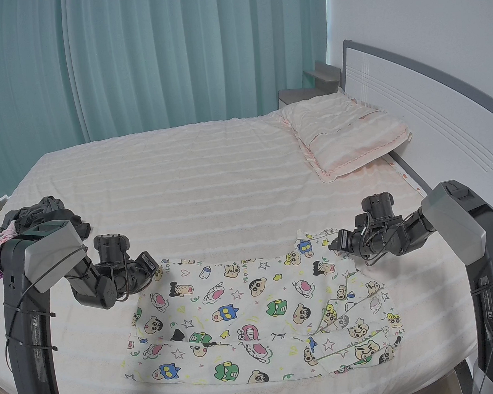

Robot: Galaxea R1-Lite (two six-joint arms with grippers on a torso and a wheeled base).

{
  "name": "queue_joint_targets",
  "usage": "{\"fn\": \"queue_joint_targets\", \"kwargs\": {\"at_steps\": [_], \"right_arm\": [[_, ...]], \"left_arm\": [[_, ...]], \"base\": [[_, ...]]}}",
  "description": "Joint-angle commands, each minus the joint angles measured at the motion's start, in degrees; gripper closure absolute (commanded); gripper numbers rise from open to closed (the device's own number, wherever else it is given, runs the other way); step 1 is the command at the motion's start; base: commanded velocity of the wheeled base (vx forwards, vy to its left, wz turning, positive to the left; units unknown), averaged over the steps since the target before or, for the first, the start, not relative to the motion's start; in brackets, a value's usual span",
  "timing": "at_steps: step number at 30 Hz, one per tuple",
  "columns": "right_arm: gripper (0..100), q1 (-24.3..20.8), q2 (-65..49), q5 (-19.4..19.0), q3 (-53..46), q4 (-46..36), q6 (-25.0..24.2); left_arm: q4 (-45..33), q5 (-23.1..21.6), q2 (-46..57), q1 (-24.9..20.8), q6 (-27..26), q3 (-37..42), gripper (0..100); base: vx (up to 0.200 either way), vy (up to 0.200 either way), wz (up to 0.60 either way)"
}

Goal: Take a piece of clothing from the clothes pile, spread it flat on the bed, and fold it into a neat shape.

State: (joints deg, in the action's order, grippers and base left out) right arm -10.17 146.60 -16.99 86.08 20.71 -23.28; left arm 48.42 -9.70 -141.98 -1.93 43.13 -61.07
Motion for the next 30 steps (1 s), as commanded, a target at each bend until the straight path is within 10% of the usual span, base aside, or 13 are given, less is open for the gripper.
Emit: {"fn": "queue_joint_targets", "kwargs": {"at_steps": [1, 30], "right_arm": [[100, 1.4, -0.7, -0.2, -0.9, 0.3, -0.2], [100, 2.2, -6.9, -1.7, -10.7, 12.4, 0.0]], "left_arm": [[0.4, 0.3, 0.7, -0.2, -0.1, 0.0, 100], [0.3, 2.1, 7.5, 0.2, 0.7, 1.1, 100]], "base": [[0.0, 0.0, 0.0], [0.0, 0.0, 0.0]]}}
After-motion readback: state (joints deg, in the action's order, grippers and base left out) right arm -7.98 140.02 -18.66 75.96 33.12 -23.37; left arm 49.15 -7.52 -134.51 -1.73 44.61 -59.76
